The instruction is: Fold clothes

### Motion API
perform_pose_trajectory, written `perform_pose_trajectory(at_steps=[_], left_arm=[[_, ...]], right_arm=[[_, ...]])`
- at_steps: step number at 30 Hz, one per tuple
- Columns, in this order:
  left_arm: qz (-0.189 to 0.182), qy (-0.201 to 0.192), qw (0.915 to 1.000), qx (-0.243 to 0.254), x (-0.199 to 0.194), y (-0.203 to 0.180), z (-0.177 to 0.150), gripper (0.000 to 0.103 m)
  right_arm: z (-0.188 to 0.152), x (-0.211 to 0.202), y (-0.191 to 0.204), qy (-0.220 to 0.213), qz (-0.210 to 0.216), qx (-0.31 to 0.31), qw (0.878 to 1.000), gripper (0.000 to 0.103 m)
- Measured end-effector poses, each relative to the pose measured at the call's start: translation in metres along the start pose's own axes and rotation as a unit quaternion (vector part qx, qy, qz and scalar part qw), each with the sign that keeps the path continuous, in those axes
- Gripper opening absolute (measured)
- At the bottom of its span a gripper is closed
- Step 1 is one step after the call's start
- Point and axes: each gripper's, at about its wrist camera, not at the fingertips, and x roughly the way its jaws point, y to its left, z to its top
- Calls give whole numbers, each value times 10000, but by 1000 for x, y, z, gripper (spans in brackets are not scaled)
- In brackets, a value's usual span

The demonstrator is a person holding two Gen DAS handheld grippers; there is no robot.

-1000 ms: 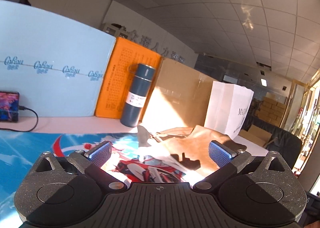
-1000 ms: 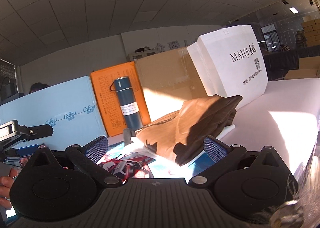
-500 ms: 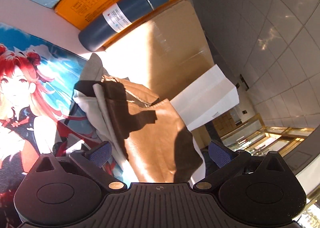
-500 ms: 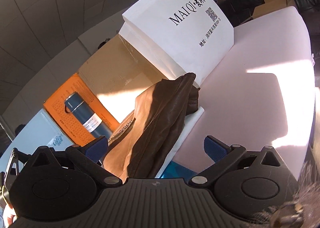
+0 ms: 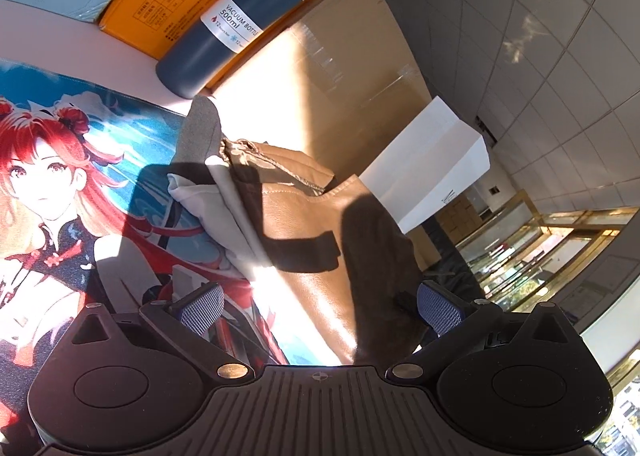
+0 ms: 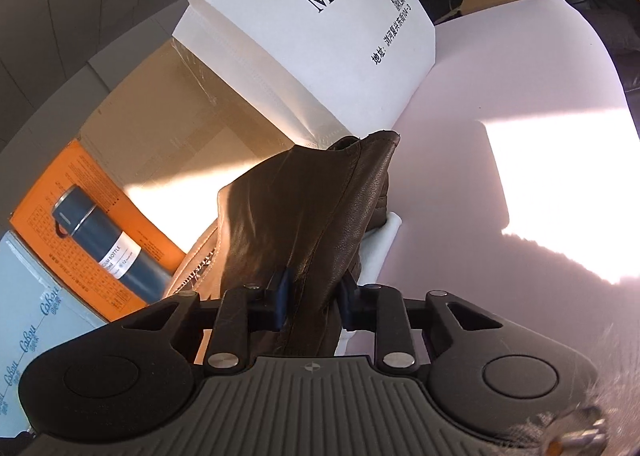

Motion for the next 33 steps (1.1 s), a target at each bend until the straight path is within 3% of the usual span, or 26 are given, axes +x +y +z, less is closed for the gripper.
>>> perform_pose_trajectory(at_steps=[5, 10, 14, 16, 19, 20, 21, 24, 28, 31, 32, 33], left_arm=[[-241, 20, 9995, -189, -2, 6, 2, 103], [-559, 17, 9971, -517, -5, 15, 4, 103], [-802, 20, 9938, -764, -6, 21, 6, 103], [-809, 33, 9939, -755, -6, 21, 6, 103], [-735, 61, 9953, -627, -4, 17, 4, 103], [-711, 72, 9958, -566, -3, 16, 3, 103], [-685, 81, 9963, -504, -2, 15, 2, 103], [-638, 97, 9972, -385, 0, 13, 1, 103], [-675, 154, 9973, -243, 1, 12, -1, 103], [-706, 192, 9972, -134, 3, 11, -2, 103], [-715, 200, 9972, -120, 3, 11, -2, 103], [-724, 205, 9971, -109, 4, 11, -2, 103]], right_arm=[[-2, -17, 15, 309, 165, 360, 9987, 9], [-15, -33, 29, 1002, 919, 1243, 9829, 5], [-32, -34, 45, 1282, 1257, 1352, 9744, 5], [-35, -38, 49, 1141, 1176, 1227, 9788, 5], [-32, -48, 45, 872, 1017, 962, 9863, 25], [-30, -52, 42, 738, 949, 886, 9888, 54], [-28, -56, 38, 571, 855, 820, 9913, 77], [-24, -57, 21, 170, 371, 800, 9960, 82], [-22, -43, 5, 31, -100, 923, 9957, 88], [-20, -26, -4, -111, -99, 980, 9951, 88], [-18, -19, -7, -132, -48, 1021, 9947, 87], [-16, -13, -10, -108, 10, 1110, 9938, 76]])
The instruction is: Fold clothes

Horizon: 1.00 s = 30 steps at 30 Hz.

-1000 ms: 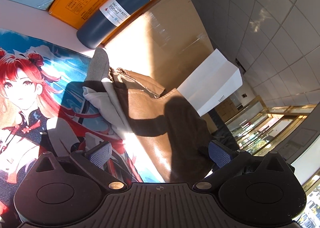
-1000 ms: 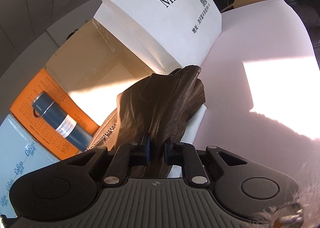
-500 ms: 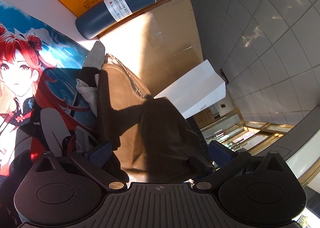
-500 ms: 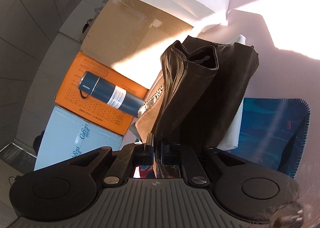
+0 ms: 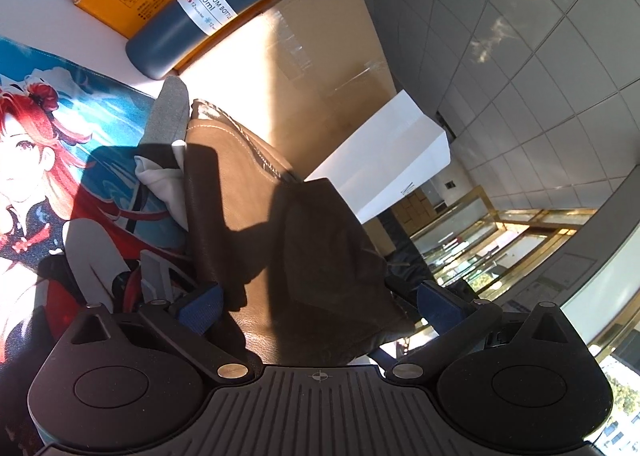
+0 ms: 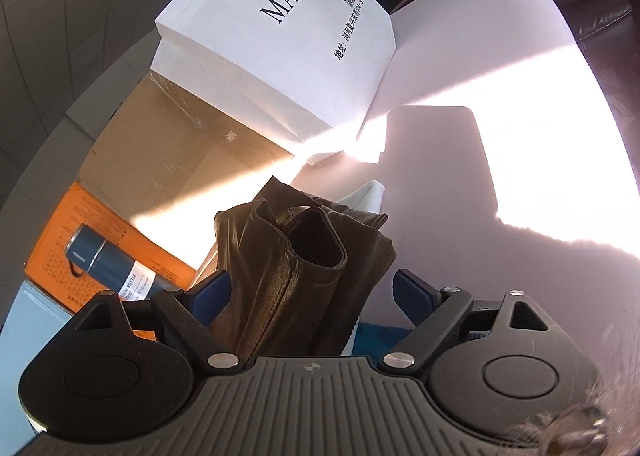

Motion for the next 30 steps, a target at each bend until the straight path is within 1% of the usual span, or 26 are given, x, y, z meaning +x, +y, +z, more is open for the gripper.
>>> perform_pose_trajectory(at_steps=[1, 2, 3, 5, 7, 9, 10, 12, 14, 15, 16, 18, 19, 21, 23, 27, 28, 30], left_arm=[[-9, 1, 10000, 8, 0, 0, 0, 103], [-14, 4, 10000, 15, 0, 0, 0, 103], [-15, 10, 10000, 18, 1, 0, 0, 103], [1, 4, 10000, 23, 1, 0, 0, 103], [67, -75, 9999, 15, -1, 0, 0, 103], [165, -272, 9995, -81, -10, 1, 3, 103], [214, -370, 9990, -128, -14, 2, 5, 103], [312, -567, 9977, -224, -23, 3, 9, 103], [410, -763, 9957, -319, -32, 5, 12, 103], [446, -855, 9951, -215, -38, 2, 12, 103], [461, -938, 9944, 119, -49, -7, 11, 103], [490, -1101, 9896, 788, -70, -25, 8, 103], [503, -1180, 9854, 1121, -80, -34, 6, 103], [532, -1295, 9743, 1763, -101, -50, 2, 103], [593, -1246, 9634, 2298, -120, -62, -6, 103], [883, -1106, 9418, 3049, -155, -78, -19, 103], [953, -1038, 9382, 3161, -159, -81, -22, 103], [1031, -797, 9316, 3394, -168, -86, -31, 103]], right_arm=[[1, 3, -1, 12, -13, 68, 10000, 59], [1, 4, -2, 13, -58, 80, 10000, 21], [0, 2, -1, -22, -62, 40, 10000, 17], [-3, -8, 5, -189, 85, -183, 9996, 9], [-6, -19, 11, -251, 395, -245, 9986, 7], [-8, -29, 19, -123, 902, 1, 9958, 7], [-9, -29, 21, 30, 1184, 235, 9927, 7], [-13, -29, 25, 333, 1723, 701, 9820, 7], [-23, -27, 26, 556, 2063, 1098, 9707, 7], [-30, -26, 27, 662, 2191, 1265, 9652, 7], [-37, -26, 28, 762, 2313, 1366, 9602, 7], [-52, -28, 32, 909, 2535, 1426, 9525, 7], [-59, -29, 35, 994, 2629, 1444, 9488, 7], [-72, -32, 40, 1205, 2765, 1442, 9425, 7], [-85, -35, 43, 1406, 2906, 1468, 9350, 7], [-104, -44, 41, 1784, 3189, 1527, 9183, 7], [-110, -47, 40, 1885, 3218, 1543, 9149, 7], [-118, -51, 38, 2018, 3202, 1524, 9130, 7]])
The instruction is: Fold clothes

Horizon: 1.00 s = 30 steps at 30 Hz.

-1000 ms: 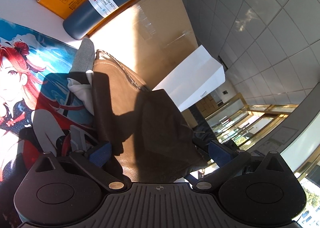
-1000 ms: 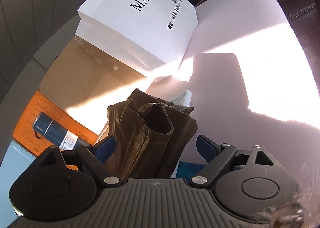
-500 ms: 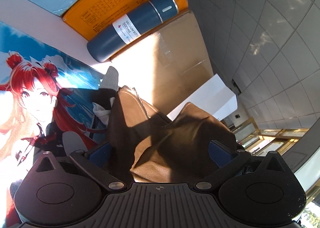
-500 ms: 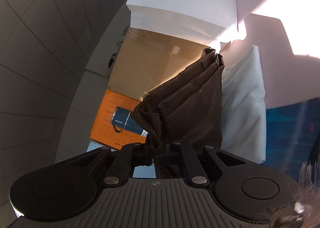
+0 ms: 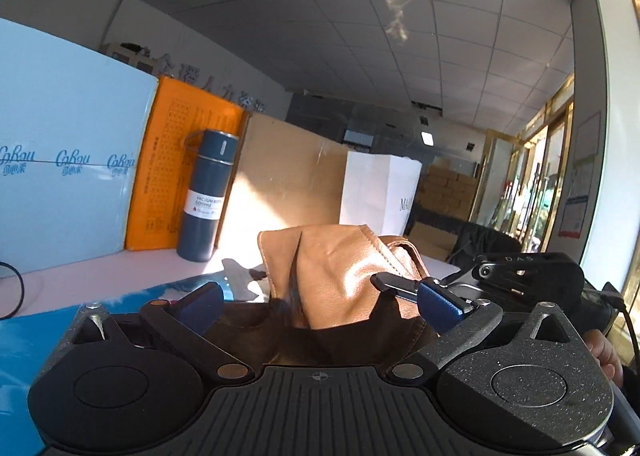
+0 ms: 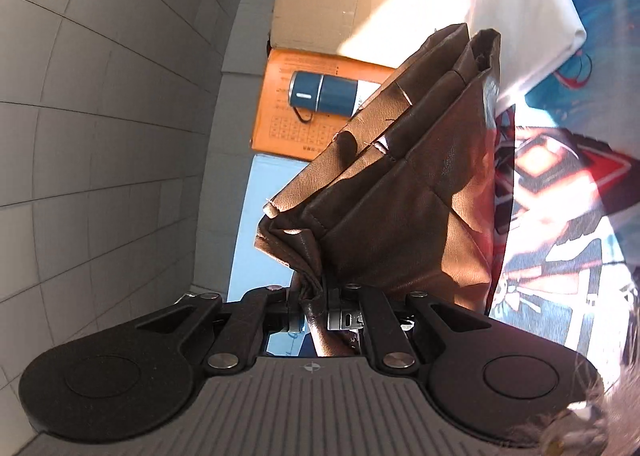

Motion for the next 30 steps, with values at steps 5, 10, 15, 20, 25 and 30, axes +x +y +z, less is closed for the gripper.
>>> perform_pose_trajectory(at_steps=[5, 10, 15, 20, 25, 30], left_arm=[[-264, 463, 9969, 576, -11, -25, -16, 103], [-4, 850, 9890, 1208, 7, -60, -32, 103], [664, 1048, 9801, 1552, 23, -83, -49, 103], [1328, 1162, 9717, 1570, 32, -80, -51, 103], [1984, 1256, 9596, 1549, 41, -76, -52, 103], [1806, 1317, 9708, 871, 38, -55, -47, 37]], right_arm=[[-9, -12, -3, 45, -481, -424, 9979, 7], [-14, -26, 0, -86, -969, -1014, 9901, 16], [-13, -43, -7, -120, -1160, -1145, 9866, 50], [-13, -60, -9, -159, -1130, -1237, 9857, 71], [-10, -69, -7, -340, -1088, -1428, 9832, 86], [-14, -71, -10, -445, -1371, -1519, 9778, 91]])
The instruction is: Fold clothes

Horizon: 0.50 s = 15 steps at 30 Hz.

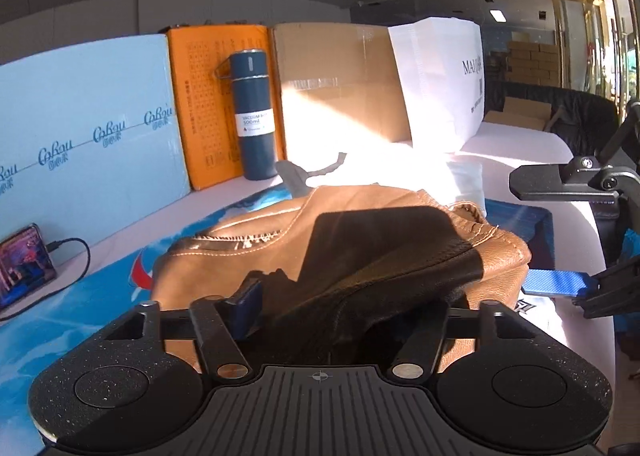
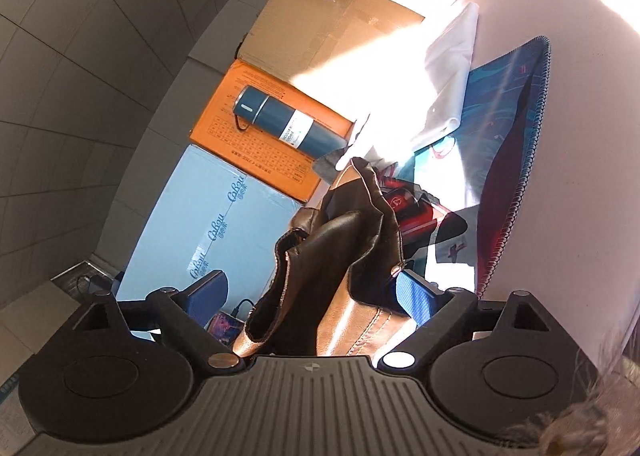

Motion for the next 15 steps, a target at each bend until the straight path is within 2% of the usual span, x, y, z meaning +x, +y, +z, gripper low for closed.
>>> perform_pose_trajectory(at_steps=[1, 4, 9, 12, 13, 14, 15], left_arm=[[-36, -14, 10000, -69, 0, 2, 0, 30], [-62, -184, 9990, -409, -5, 11, 1, 22], [-73, -521, 9933, -1028, -15, 28, 4, 20], [28, -727, 9881, -1359, -23, 40, 4, 17], [102, -798, 9861, -1454, -27, 44, 4, 14], [177, -869, 9839, -1549, -31, 49, 3, 13], [252, -940, 9816, -1643, -35, 54, 3, 10]], right_arm=[[-1, 0, 1, -27, -21, -45, 10000, 91], [-6, 1, 1, -30, -37, 25, 10000, 93], [-12, 5, 4, -57, -232, 287, 9993, 90], [-17, 12, 14, 5, -532, 131, 9985, 88], [-20, 17, 18, 84, -657, 5, 9978, 84], [-22, 22, 22, 164, -782, -121, 9967, 71], [-25, 29, 26, 259, -917, -248, 9951, 47]])
